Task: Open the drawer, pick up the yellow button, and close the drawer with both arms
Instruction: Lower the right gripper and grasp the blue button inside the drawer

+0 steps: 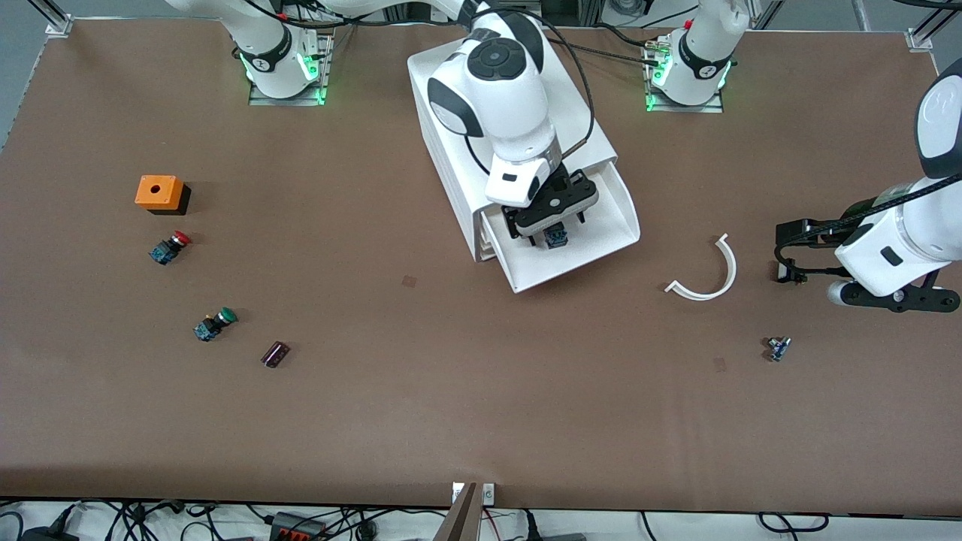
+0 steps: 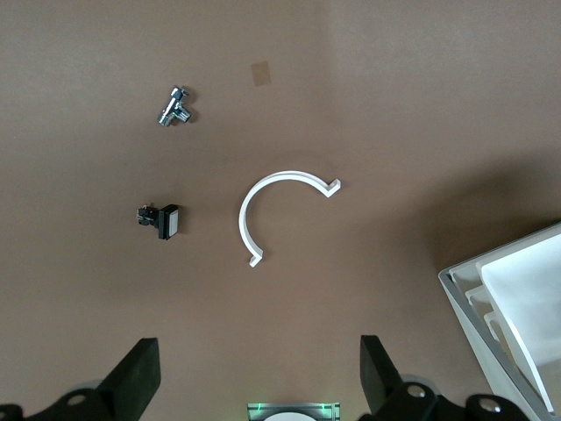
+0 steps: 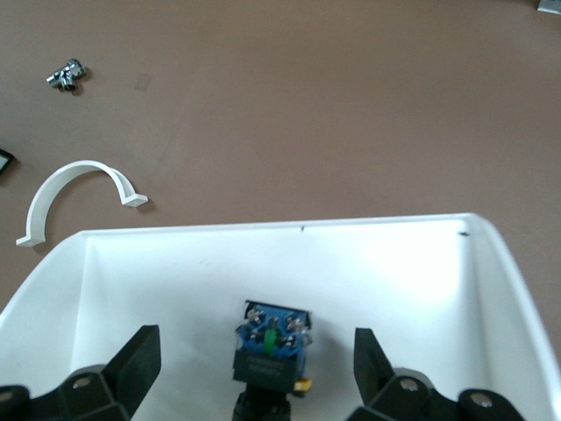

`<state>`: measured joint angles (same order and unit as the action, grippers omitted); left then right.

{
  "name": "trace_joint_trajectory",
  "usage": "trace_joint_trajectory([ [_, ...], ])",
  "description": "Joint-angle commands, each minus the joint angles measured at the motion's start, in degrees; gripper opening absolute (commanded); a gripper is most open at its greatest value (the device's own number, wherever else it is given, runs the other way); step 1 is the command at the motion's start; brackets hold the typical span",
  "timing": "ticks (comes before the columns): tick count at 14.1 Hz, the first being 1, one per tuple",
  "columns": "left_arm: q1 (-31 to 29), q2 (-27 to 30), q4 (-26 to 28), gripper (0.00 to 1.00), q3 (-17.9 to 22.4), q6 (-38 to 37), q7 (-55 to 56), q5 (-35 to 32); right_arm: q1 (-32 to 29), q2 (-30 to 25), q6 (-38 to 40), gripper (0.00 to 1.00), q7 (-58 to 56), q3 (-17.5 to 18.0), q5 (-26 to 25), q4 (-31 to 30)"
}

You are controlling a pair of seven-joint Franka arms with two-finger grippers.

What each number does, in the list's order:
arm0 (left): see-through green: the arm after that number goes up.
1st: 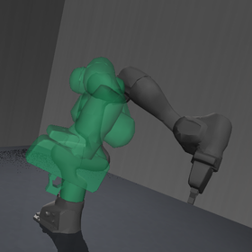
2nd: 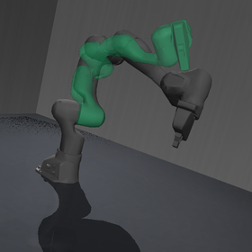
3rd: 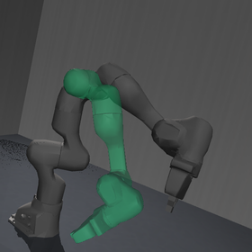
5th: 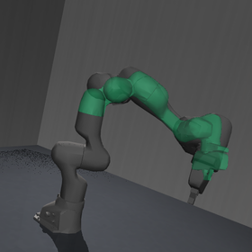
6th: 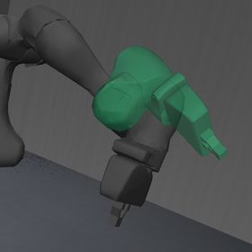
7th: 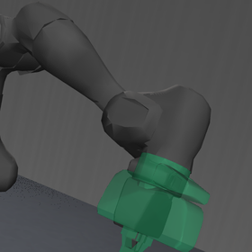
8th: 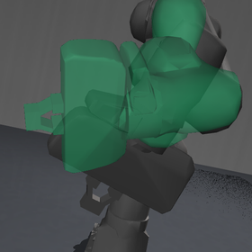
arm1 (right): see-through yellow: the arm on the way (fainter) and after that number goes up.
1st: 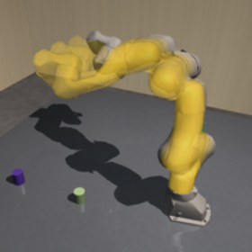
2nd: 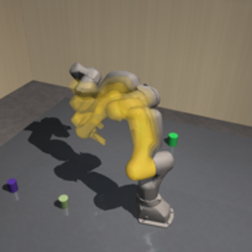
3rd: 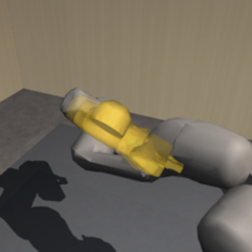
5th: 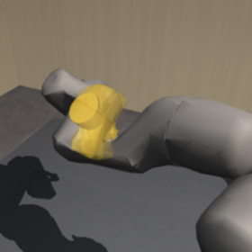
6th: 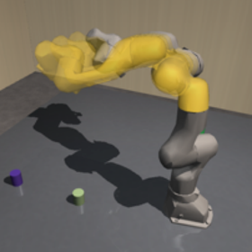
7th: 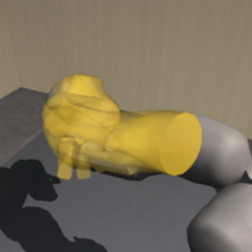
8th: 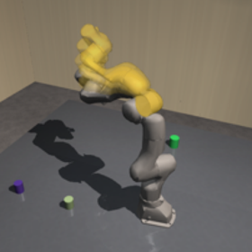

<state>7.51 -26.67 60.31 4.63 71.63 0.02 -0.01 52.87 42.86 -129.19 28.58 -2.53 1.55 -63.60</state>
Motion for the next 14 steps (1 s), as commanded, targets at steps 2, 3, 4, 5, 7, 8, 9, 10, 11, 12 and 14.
trace_joint_trajectory([
  [2, -0.04, -0.13, -1.07, 1.00, -0.49, -0.62, 1.13, -0.79, 0.83, 1.88, 0.08, 0.86, 1.57, -0.81, -2.25, 2.16],
  [3, -0.04, -0.13, -1.07, 1.00, -0.49, -0.62, 1.13, -0.78, 0.83, 2.14, -0.01, 0.82, 1.57, -0.89, -2.25, 2.16],
  [4, -0.04, -0.13, -1.07, 1.00, -0.49, -0.62, 1.13, -0.78, 0.83, 2.23, -0.10, 0.81, 1.57, -0.81, -2.25, 2.25],
  [5, -0.04, -0.13, -1.07, 1.00, -0.49, -0.70, 1.13, -0.87, 0.74, 2.23, -0.28, 0.79, 1.48, -0.72, -2.07, 2.16],
  [7, -0.04, -0.13, -1.07, 1.00, -0.49, -0.79, 1.13, -0.78, 0.65, 2.75, -0.80, 0.76, 1.74, -0.46, -1.72, 2.16],
  [8, -0.04, -0.13, -1.07, 1.00, -0.58, -0.88, 1.13, -0.78, 0.65, 2.84, -1.07, 0.73, 1.74, -0.45, -1.63, 2.16],
  [9, -0.04, -0.13, -1.07, 1.00, -0.50, -0.88, 1.13, -0.87, 0.65, 2.93, -1.07, 0.66, 1.57, -0.37, -1.63, 2.16],
  [10, -0.04, -0.13, -1.07, 1.00, -0.58, -0.97, 1.13, -0.87, 0.57, 2.93, -1.07, 0.53, 1.66, -0.37, -1.63, 2.16],
  [11, -0.04, -0.13, -1.07, 1.00, -0.50, -0.97, 1.04, -0.87, 0.74, 2.93, -0.98, 0.52, 1.83, -0.37, -1.63, 2.07],
  [12, -0.04, -0.13, -1.07, 1.00, -0.49, -0.97, 1.04, -0.87, 0.74, 3.02, -1.07, 0.52, 1.75, -0.37, -1.63, 2.07],
  [14, -0.04, -0.05, -1.07, 1.00, -0.49, -1.05, 1.04, -0.87, 0.65, 3.02, -0.98, 0.51, 1.75, -0.37, -1.63, 2.16],
])
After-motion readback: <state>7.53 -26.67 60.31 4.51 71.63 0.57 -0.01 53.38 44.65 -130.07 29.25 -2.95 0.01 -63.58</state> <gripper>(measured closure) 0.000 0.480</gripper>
